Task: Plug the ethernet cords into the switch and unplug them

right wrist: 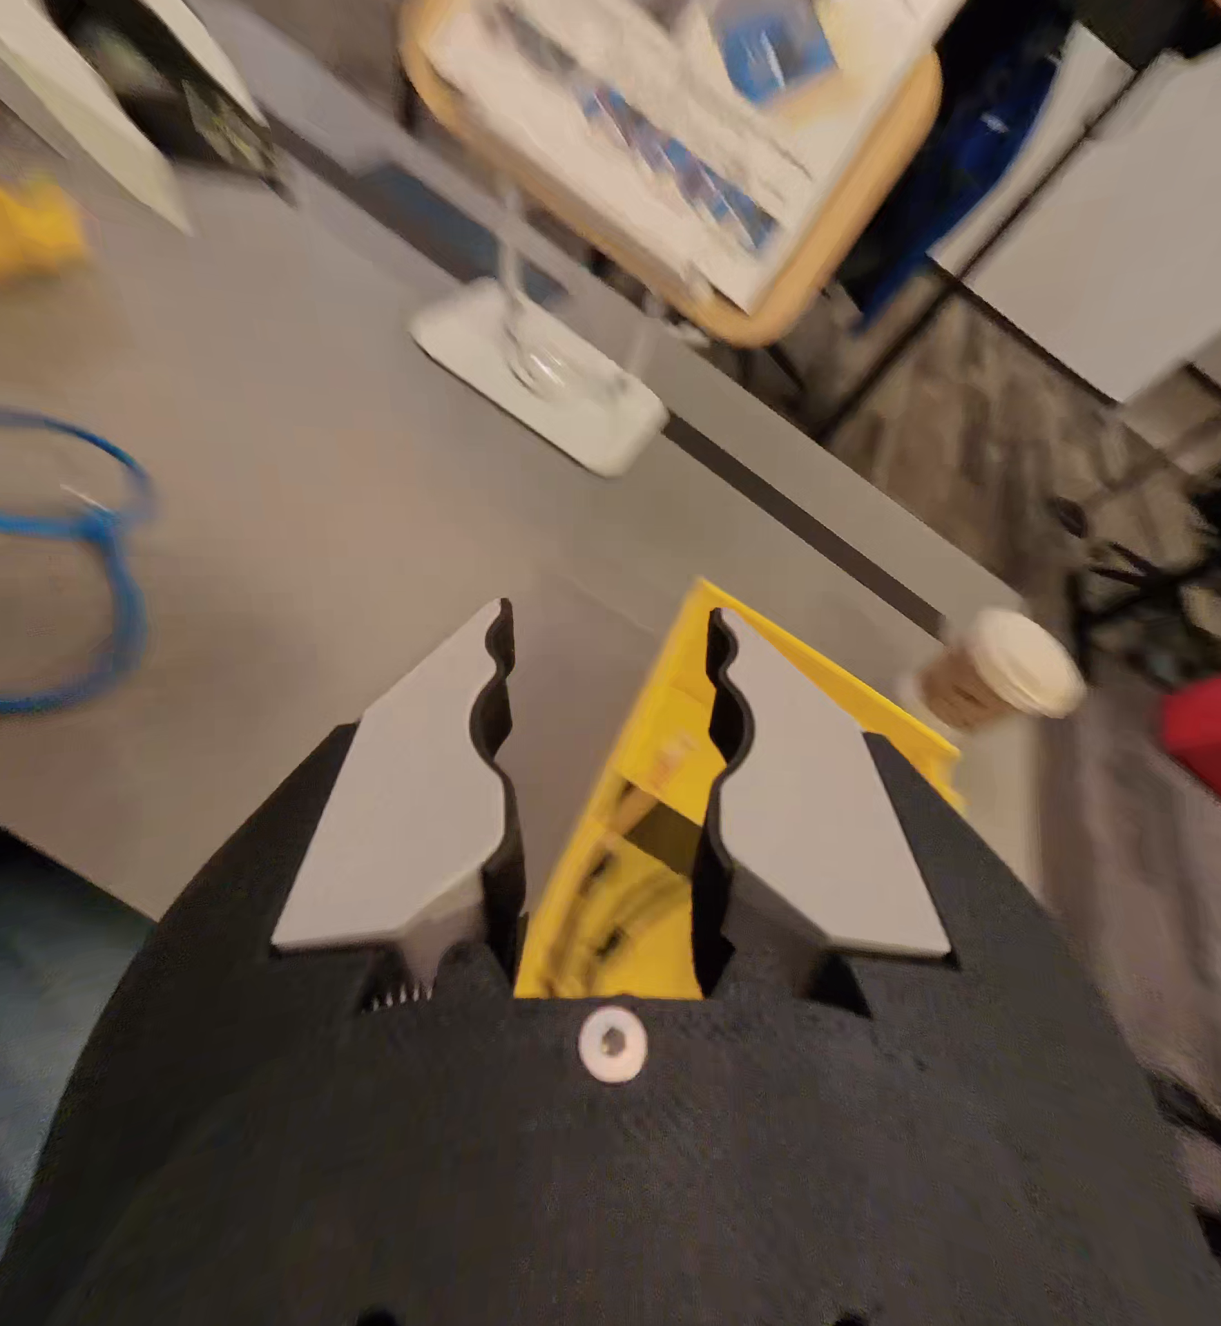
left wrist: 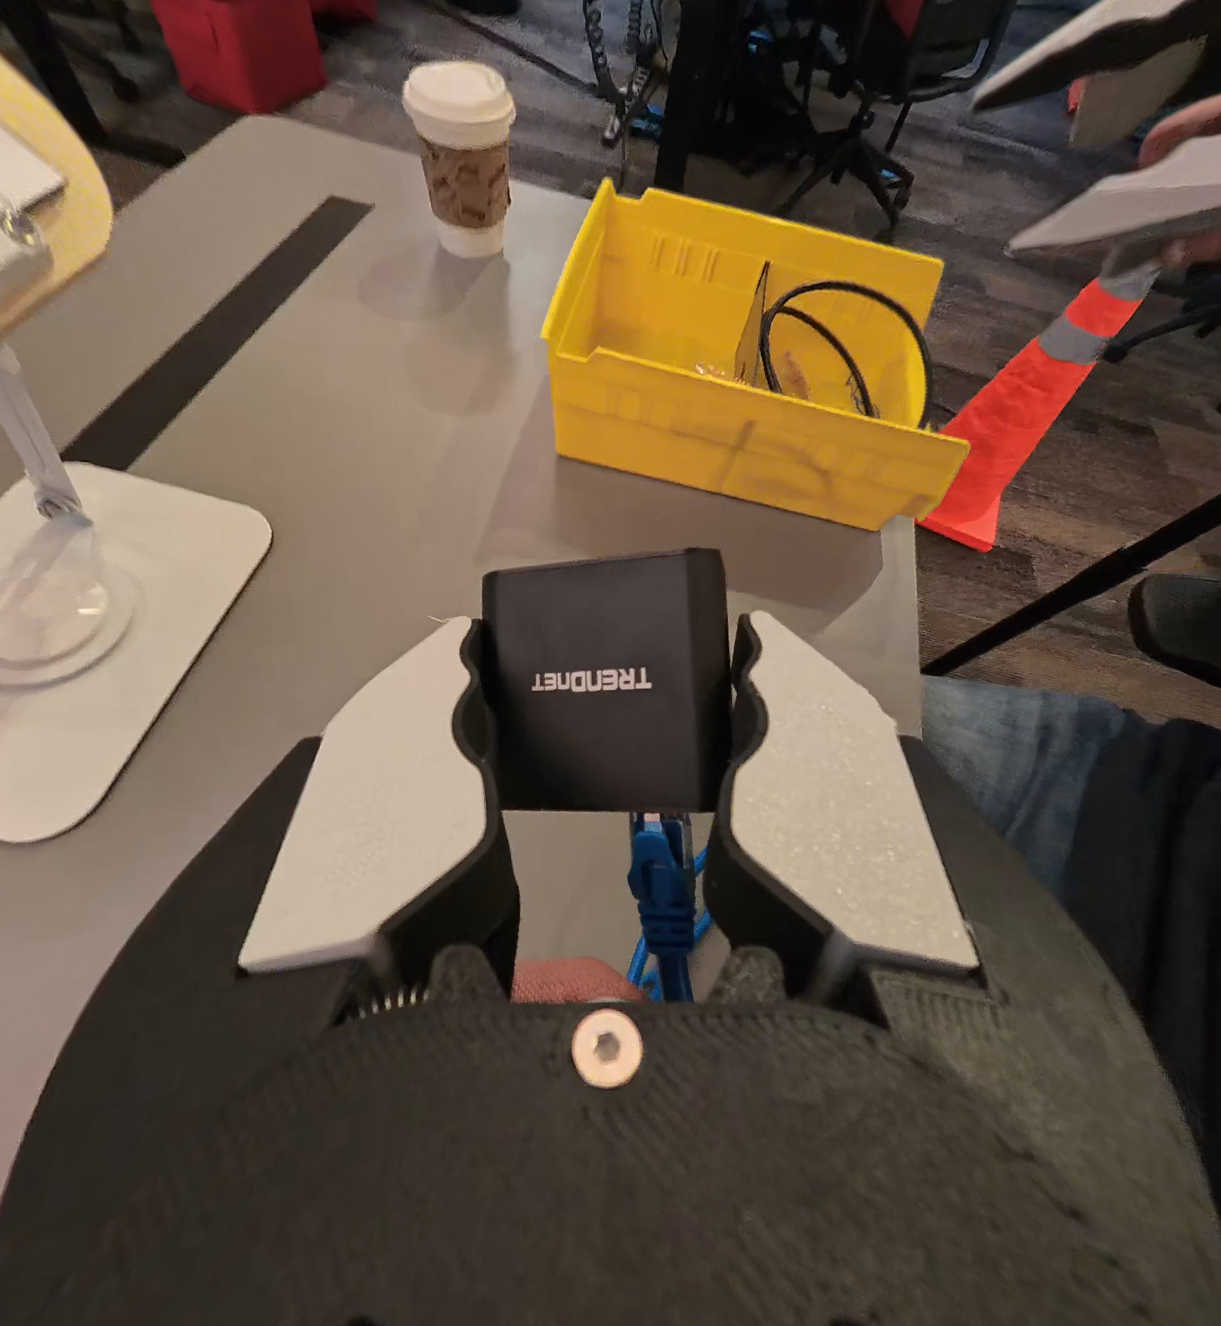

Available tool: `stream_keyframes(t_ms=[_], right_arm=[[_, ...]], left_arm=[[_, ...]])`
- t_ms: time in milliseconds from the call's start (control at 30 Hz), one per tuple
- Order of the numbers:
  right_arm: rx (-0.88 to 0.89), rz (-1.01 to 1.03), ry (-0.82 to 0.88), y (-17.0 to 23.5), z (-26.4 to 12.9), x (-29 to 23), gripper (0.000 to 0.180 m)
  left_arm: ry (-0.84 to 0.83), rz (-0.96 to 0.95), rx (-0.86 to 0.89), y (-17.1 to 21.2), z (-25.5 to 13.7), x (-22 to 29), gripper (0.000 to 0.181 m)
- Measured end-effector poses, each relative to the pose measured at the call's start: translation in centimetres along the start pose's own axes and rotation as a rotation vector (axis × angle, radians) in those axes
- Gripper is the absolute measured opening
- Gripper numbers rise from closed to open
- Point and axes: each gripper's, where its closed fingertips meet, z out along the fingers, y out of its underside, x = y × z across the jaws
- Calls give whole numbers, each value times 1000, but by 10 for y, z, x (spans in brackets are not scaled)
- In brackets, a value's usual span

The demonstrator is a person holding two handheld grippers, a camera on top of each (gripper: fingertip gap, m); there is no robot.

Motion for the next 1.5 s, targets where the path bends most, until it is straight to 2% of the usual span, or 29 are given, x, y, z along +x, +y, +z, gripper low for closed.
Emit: stream_keyframes(t_ms=[100, 200, 400, 467, 533, 600, 800, 867, 933, 967, 1033, 1133, 1167, 1367, 1500], right_arm=[[74, 52, -91, -36, 20, -43, 63], [113, 24, -115, -62, 30, -71, 60], [43, -130, -17, -71, 23, -90, 71], [19, -227, 100, -73, 6, -74, 74], [49, -307, 215, -89, -23, -52, 80], [81, -356, 379, -116, -64, -19, 78], [239, -521, 952, -234, -239, 71, 97], [327, -542, 1055, -265, -290, 77, 96], [347, -532, 1061, -276, -310, 79, 90], [328, -537, 1063, -274, -312, 80, 88], [256, -556, 1024, -259, -295, 82, 65], [176, -515, 909, -220, -247, 84, 49], [150, -485, 886, -205, -232, 87, 54], [87, -421, 749, -140, -152, 87, 58], [34, -333, 684, -106, -107, 98, 82]], left_arm=[[-26, 82, 10, -10, 9, 13, 65], [-7, 134, 6, -14, 20, 29, 65], [47, 206, -10, -16, 32, 52, 65], [48, 190, -21, -13, 35, 49, 65], [44, 174, -26, -10, 36, 44, 65], [36, 152, -25, -9, 33, 37, 65], [-23, 133, 6, -18, 12, 18, 65], [-40, 127, 19, -19, 4, 14, 65], [-63, 120, 30, -21, -3, 8, 65], [-71, 117, 34, -22, -7, 6, 65], [-91, 111, 42, -22, -13, 1, 65], [-111, 99, 46, -20, -22, -4, 65], [-121, 99, 45, -18, -25, -5, 65], [-157, 73, 51, -13, -40, -11, 65], [-164, 53, 77, -13, -52, -11, 65]])
